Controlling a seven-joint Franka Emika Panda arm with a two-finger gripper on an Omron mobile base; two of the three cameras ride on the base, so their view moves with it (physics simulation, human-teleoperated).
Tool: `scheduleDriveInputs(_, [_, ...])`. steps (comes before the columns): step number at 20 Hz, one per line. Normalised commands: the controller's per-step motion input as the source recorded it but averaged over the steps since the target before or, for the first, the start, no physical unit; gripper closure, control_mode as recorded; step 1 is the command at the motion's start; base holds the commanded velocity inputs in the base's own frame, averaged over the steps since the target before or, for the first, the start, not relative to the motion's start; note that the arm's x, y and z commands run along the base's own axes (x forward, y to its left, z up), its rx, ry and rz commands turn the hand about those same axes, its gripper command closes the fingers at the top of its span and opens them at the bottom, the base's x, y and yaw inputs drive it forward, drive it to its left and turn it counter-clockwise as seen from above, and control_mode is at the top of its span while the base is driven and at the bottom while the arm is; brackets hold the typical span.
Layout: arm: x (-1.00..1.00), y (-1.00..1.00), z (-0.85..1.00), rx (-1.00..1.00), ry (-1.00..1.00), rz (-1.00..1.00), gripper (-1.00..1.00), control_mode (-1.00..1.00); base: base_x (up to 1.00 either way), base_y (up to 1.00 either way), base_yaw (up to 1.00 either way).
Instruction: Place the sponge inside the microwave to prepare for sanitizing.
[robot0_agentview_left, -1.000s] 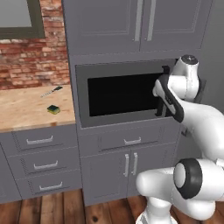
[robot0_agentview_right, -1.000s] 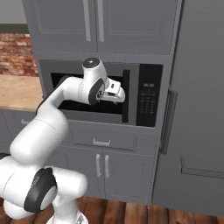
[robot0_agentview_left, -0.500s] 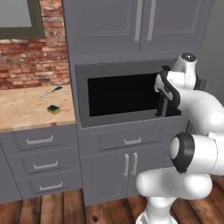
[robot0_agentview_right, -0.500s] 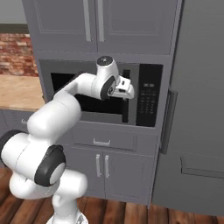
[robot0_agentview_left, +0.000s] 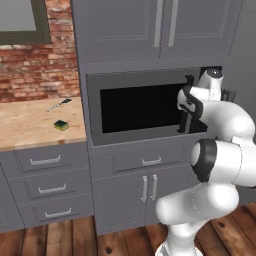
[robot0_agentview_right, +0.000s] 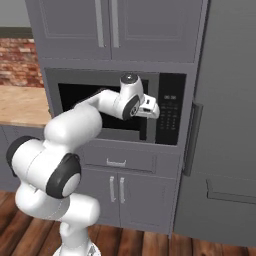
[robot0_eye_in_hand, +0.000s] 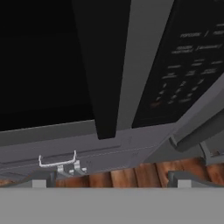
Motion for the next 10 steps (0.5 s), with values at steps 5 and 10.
scheduleDriveInputs(5, [0.10, 0.00, -0.27, 0.00, -0.18, 0.00, -1.00, -1.00, 0.00, 0.00, 0.00])
scheduleDriveInputs(10, [0.15, 0.00, -0.32, 0.00, -0.21, 0.00, -1.00, -1.00, 0.00, 0.00, 0.00])
